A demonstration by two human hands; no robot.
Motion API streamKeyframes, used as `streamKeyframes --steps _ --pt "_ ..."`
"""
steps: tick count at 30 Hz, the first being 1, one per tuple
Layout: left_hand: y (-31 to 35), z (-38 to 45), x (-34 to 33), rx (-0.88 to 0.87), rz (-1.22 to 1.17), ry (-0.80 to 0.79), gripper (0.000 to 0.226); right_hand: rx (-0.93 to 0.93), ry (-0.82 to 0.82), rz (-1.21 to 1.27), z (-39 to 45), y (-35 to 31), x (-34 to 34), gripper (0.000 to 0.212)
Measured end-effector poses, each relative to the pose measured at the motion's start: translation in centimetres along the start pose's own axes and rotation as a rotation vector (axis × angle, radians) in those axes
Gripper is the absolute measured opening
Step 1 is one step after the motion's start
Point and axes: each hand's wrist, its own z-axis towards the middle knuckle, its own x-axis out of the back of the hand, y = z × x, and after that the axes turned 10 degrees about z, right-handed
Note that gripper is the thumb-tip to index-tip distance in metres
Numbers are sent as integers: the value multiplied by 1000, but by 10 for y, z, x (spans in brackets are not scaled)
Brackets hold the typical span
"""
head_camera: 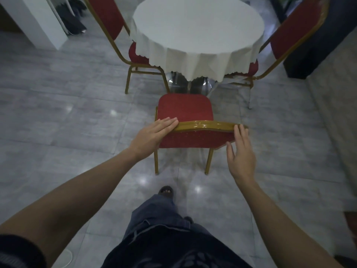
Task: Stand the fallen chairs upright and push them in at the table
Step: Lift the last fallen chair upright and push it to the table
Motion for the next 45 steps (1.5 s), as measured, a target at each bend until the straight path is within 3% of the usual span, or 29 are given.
streamKeyframes --steps 12,24,37,45 --pt "-56 64 -8 88 9 -158 81 -31 -42 -67 75 -7 -23 55" --pt "-112 155 -38 63 5 -115 78 -110 -47 -86 168 -1 -43 57" --pt "-147 236 -58 178 18 -169 78 -111 -152 -58 273 13 -42 51" --pt "-153 252 -58 258 114 -235 74 -105 -210 -172 319 11 -29 50"
